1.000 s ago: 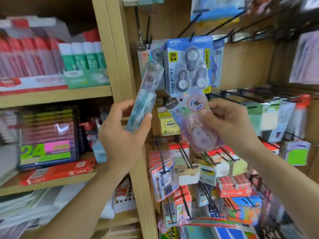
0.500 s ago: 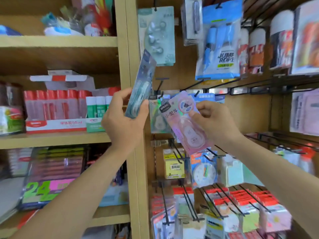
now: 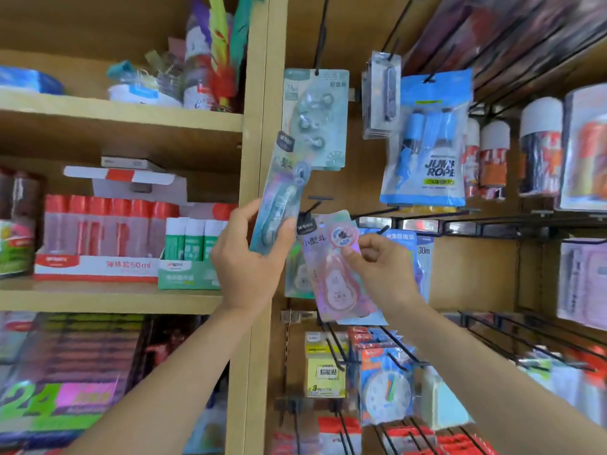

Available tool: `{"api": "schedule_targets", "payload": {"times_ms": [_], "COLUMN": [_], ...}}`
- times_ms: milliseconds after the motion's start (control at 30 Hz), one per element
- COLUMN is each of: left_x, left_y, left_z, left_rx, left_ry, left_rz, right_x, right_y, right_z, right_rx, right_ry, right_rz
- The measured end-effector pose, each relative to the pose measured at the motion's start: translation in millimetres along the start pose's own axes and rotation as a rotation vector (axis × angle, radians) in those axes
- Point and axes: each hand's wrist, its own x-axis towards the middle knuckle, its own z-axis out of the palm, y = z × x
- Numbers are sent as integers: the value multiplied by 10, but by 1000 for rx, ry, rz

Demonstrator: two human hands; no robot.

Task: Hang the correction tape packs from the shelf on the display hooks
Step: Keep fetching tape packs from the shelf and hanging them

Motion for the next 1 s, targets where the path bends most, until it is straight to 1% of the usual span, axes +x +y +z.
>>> {"api": "schedule_targets", "payload": {"times_ms": [133,267,400,600,733,800,933,1000], "left_x": [6,-3,-1,1,-5,-7,-4,-7], "left_y": [-22,-41,-29,-32,-30,-36,-34,-29], "left_z": [-16,-19,-28,-35,-38,-40,-40,-43], "left_rx": [20,35,57,56,39,32,33,40], "left_ry": [9,16,15,19,17,14,17,16], "left_rz": [33,38,47,50,49,44,33,30], "right_x": [36,41,26,-69,-58,-38,41,86], "right_y": [63,63,38,-3,-56,-77,-86,-57], "right_z": [60,129,183,181,141,124,111,117], "right_rx": [-18,-46,-52,129,188,166,49,-17], "right_ry": [42,66,108,88,83,63,69,75], "right_rz": [4,-30,-17,123,204,216,112,93]}}
